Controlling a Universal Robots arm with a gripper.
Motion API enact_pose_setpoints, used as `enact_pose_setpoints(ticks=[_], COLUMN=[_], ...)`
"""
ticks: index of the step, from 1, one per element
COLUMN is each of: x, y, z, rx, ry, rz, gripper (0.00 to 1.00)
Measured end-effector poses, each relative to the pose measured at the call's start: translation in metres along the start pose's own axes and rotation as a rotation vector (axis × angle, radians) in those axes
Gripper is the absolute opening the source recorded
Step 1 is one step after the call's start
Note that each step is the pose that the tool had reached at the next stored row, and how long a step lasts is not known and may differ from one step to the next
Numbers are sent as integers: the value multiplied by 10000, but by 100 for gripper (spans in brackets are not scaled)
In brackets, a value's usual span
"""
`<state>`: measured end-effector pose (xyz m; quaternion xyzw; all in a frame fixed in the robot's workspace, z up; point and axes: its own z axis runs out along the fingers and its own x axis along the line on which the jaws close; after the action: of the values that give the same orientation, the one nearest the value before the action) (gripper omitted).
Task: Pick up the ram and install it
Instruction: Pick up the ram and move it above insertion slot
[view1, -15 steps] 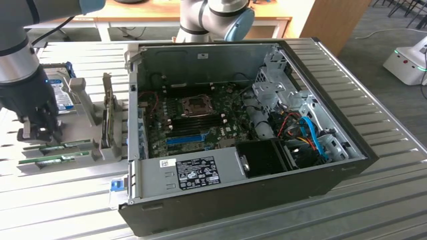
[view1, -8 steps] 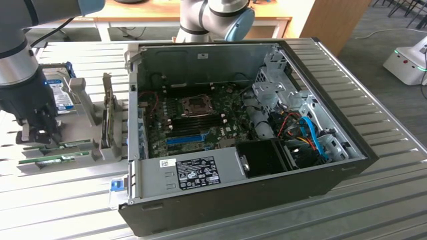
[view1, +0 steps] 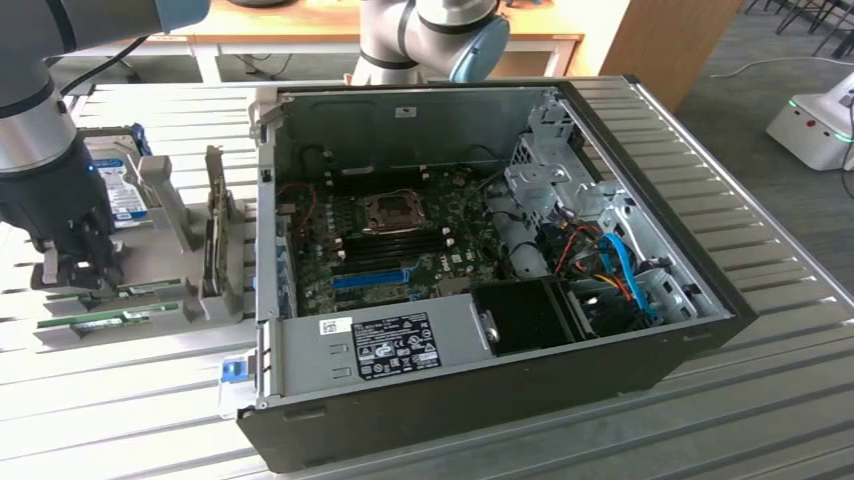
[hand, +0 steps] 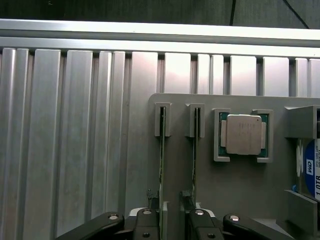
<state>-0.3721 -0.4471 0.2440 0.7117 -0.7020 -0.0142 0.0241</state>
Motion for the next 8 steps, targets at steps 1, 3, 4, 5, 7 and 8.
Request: enact_pose_setpoints(ticks=[1, 3, 4, 5, 7, 8], x=[0, 0, 0, -1, -1, -1], y=[0, -1, -2, -3, -5, -6], z=[4, 24, 40, 55, 86, 101], rx=[1, 0, -1, -1, -1, 0], ry=[-1, -1, 0, 0, 1, 0], rz=[0, 0, 0, 0, 0, 0], gripper=[30, 30, 30, 30, 30, 30])
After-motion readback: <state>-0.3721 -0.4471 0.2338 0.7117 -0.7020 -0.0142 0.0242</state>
